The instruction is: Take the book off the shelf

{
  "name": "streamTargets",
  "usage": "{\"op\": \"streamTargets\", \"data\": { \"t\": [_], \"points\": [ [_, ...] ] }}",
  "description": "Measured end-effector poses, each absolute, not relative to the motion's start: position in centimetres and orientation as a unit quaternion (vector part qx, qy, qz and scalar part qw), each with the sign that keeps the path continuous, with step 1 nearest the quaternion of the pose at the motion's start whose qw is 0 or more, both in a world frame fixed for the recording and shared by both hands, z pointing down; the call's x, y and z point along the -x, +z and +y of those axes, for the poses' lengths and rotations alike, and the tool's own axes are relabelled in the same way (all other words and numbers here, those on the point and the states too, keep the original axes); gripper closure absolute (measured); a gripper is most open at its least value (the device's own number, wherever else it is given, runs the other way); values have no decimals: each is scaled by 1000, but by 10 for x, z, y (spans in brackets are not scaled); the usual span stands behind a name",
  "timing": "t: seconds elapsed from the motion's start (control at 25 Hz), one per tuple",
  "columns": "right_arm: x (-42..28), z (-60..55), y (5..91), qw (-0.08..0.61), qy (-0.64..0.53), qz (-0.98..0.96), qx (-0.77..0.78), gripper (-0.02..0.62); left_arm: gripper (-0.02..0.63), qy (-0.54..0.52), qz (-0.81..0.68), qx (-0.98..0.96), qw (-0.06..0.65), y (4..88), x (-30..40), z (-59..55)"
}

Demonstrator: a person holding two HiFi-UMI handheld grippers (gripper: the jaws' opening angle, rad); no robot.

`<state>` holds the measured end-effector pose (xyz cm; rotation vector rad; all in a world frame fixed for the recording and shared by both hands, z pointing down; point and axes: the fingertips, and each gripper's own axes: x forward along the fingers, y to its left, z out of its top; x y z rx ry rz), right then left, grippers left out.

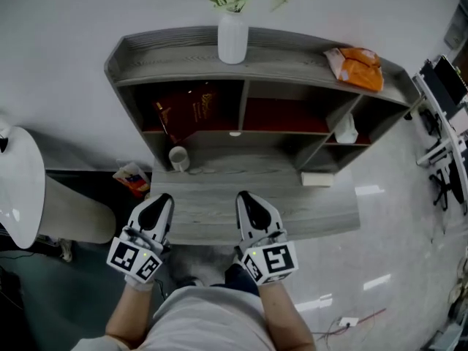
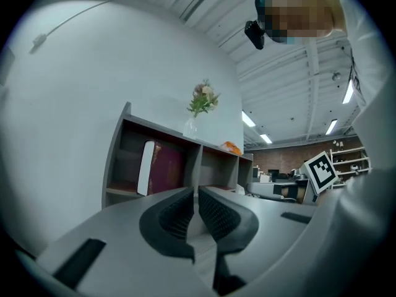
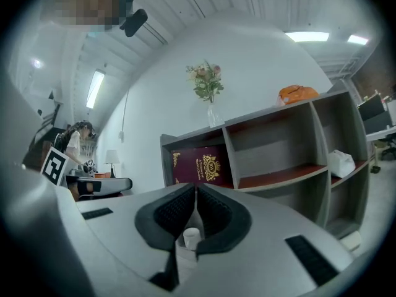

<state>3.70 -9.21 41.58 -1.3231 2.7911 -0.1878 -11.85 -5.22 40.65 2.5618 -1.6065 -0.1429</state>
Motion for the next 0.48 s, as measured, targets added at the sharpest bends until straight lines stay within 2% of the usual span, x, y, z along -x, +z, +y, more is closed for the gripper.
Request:
{"op": "streamTargets", "data": {
  "t": [0.24, 0.48],
  "points": [
    [-48, -139, 409, 34, -64, 920, 384, 574, 576, -40, -582, -811, 42, 397, 115, -91],
    [-59, -164, 407, 39, -68, 933, 351, 574, 473, -36, -630, -774, 43, 396, 121, -115]
  ]
}}
